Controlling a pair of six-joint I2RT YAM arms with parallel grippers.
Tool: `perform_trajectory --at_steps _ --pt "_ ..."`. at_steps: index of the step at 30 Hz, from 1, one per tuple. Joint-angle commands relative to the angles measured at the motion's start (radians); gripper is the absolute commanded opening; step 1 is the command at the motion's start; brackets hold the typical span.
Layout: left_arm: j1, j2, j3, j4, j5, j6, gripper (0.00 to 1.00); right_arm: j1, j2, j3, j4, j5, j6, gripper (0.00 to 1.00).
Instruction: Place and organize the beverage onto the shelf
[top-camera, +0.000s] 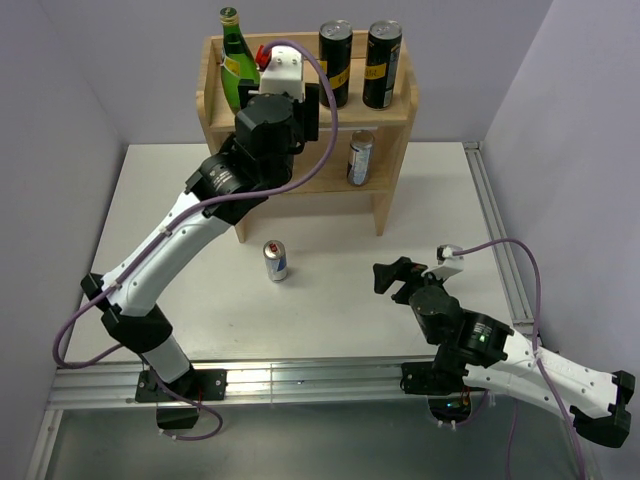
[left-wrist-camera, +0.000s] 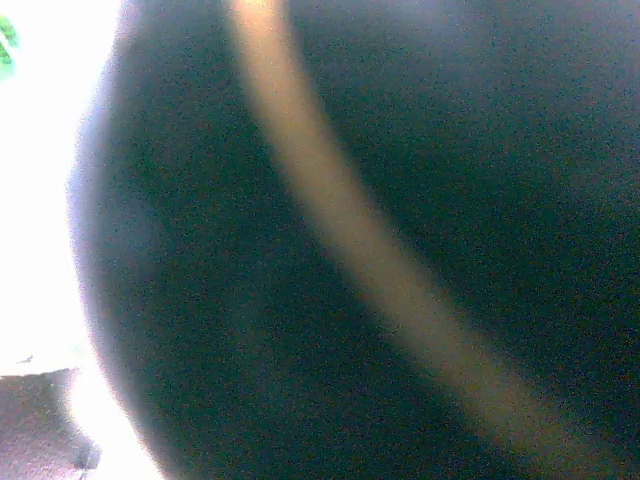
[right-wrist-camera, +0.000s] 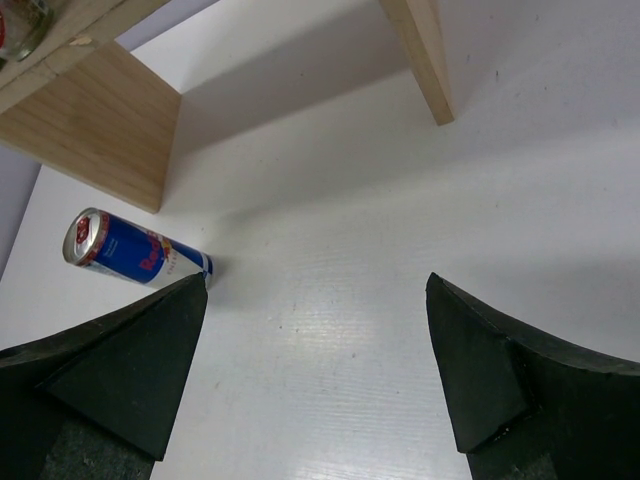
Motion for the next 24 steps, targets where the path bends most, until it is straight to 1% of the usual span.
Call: perform_trajectory --at_steps 1,12,24 --pt "0.036 -0.019 0.041 0.222 0.011 0.03 0.0 0.004 0.004 -0.014 0.048 0.034 -0.006 0.97" --pt "0.093 0.055 0.083 0.271 0.021 0.033 0.0 0.004 0.052 -0.019 0.095 0.031 -0.03 0.97" --pt "0.162 0.102 0.058 0.297 0.012 0.01 0.0 0.004 0.065 -0.033 0.115 0.031 -0.035 0.97"
